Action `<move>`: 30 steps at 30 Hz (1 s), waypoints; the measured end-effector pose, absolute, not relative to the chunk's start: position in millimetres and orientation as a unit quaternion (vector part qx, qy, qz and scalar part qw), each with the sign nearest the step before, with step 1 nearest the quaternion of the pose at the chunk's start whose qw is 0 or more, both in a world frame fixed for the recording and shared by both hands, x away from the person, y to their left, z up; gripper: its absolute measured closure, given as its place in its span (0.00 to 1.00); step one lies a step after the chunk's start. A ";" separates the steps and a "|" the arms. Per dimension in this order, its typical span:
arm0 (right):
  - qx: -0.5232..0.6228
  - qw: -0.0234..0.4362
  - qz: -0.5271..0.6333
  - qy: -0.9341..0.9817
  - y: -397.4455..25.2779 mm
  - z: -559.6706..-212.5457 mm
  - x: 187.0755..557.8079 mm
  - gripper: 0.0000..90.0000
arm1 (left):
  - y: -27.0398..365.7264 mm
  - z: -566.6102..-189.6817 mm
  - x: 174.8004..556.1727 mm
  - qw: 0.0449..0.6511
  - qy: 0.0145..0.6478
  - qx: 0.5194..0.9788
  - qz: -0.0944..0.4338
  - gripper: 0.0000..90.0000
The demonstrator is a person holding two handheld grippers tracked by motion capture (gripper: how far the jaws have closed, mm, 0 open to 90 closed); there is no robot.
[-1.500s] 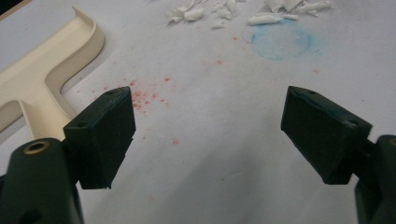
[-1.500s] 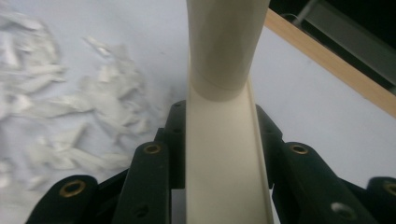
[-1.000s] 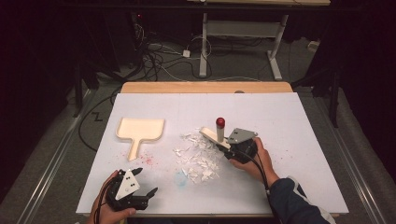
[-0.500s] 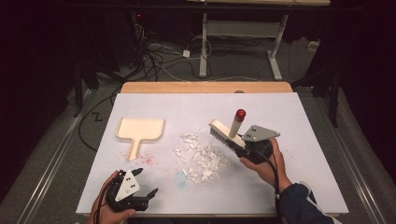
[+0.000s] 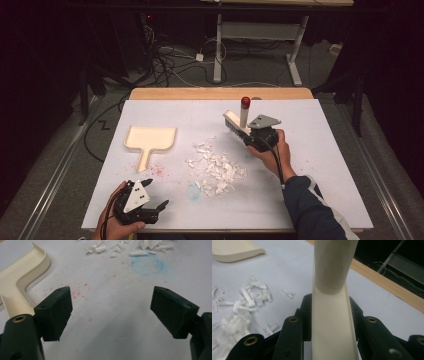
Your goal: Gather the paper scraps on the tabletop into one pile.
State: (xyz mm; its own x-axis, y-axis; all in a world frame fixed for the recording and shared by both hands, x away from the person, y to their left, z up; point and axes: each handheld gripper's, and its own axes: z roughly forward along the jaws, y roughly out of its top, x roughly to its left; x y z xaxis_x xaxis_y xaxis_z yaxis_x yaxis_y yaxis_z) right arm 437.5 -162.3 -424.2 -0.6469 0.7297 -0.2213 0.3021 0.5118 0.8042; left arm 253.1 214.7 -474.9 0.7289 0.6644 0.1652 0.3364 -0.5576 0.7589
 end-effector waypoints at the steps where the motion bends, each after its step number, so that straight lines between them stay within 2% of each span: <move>1: 0.312 0.276 0.383 0.824 -157.0 -425.5 440.8 0.76 | 214.7 -474.9 253.0 0.368 0.293 0.854 0.223 0.19; 5: 0.299 0.247 0.404 0.828 -141.2 -428.8 448.1 0.76 | 215.1 -475.2 253.4 0.366 0.295 0.855 0.218 0.19; 12: 0.277 0.254 0.371 0.849 -114.5 -439.9 454.2 0.76 | 214.3 -476.3 255.2 0.362 0.297 0.857 0.216 0.19; 18: 0.223 0.235 0.359 0.875 -98.0 -443.7 446.7 0.76 | 214.5 -476.4 255.1 0.364 0.299 0.856 0.215 0.19; 27: 0.127 0.185 0.375 0.899 -114.8 -438.4 412.6 0.75 | 216.2 -474.9 255.0 0.357 0.303 0.856 0.221 0.19; 30: 0.123 0.185 0.387 0.895 -125.0 -432.2 403.4 0.76 | 215.1 -474.5 254.5 0.355 0.301 0.856 0.224 0.19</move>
State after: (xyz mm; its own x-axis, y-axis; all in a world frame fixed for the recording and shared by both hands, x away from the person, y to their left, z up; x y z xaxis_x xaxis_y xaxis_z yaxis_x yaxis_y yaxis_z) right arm 403.4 -125.0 -432.2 -0.9014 0.3638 -0.2349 0.0782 0.6703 0.7380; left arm 254.5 215.1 -474.5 0.7184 0.6746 0.1697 0.3570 -0.5669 0.7424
